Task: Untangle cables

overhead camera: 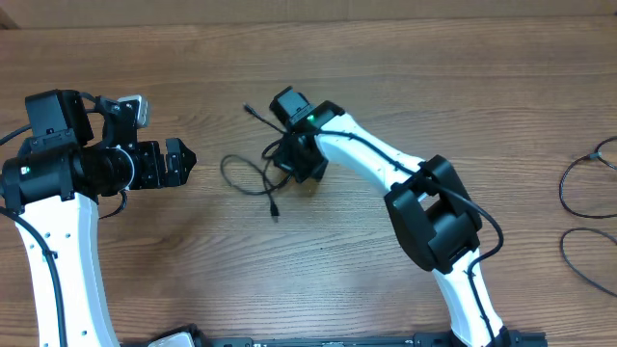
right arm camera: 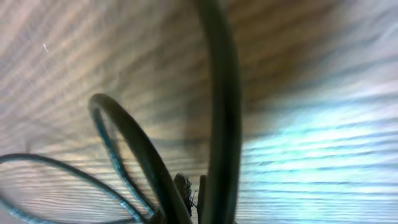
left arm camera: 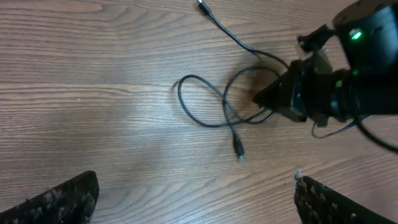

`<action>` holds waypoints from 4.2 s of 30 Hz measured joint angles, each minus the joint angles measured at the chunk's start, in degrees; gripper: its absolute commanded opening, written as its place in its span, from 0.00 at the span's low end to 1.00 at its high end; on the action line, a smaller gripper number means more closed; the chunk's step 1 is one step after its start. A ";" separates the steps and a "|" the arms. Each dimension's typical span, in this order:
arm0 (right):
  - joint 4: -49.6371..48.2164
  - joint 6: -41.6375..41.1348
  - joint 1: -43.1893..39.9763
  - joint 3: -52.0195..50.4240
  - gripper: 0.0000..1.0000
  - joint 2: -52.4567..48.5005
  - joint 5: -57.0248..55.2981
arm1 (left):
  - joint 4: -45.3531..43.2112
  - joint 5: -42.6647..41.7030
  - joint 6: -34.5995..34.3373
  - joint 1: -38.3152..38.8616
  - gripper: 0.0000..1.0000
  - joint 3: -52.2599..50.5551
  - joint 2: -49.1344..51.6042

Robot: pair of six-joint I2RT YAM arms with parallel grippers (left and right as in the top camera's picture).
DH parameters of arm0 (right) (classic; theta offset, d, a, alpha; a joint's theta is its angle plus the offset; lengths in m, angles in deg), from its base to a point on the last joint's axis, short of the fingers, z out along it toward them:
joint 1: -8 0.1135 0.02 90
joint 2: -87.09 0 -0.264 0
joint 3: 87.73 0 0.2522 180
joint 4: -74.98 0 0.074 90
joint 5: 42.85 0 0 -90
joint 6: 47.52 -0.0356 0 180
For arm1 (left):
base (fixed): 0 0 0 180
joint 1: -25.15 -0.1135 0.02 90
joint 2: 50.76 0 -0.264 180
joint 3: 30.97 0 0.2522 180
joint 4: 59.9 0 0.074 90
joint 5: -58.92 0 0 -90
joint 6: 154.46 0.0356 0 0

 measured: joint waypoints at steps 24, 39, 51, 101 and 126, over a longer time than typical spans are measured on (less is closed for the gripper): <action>0.28 10.32 -60.43 8.96 0.04 3.28 -0.50 | 0.00 0.00 0.00 0.00 1.00 0.00 0.00; -9.53 20.04 -77.35 8.96 0.04 3.28 -0.50 | 0.02 0.00 0.00 0.00 1.00 -0.02 0.00; -17.14 23.52 -76.00 8.96 0.09 3.28 2.78 | 0.00 0.00 0.00 0.00 1.00 0.00 0.00; 17.59 47.30 -42.66 9.11 1.00 15.52 6.73 | 0.02 0.00 0.00 0.00 1.00 0.00 0.00; 17.70 48.74 -31.85 9.11 1.00 15.52 3.41 | 0.00 0.00 0.00 0.00 1.00 0.00 0.00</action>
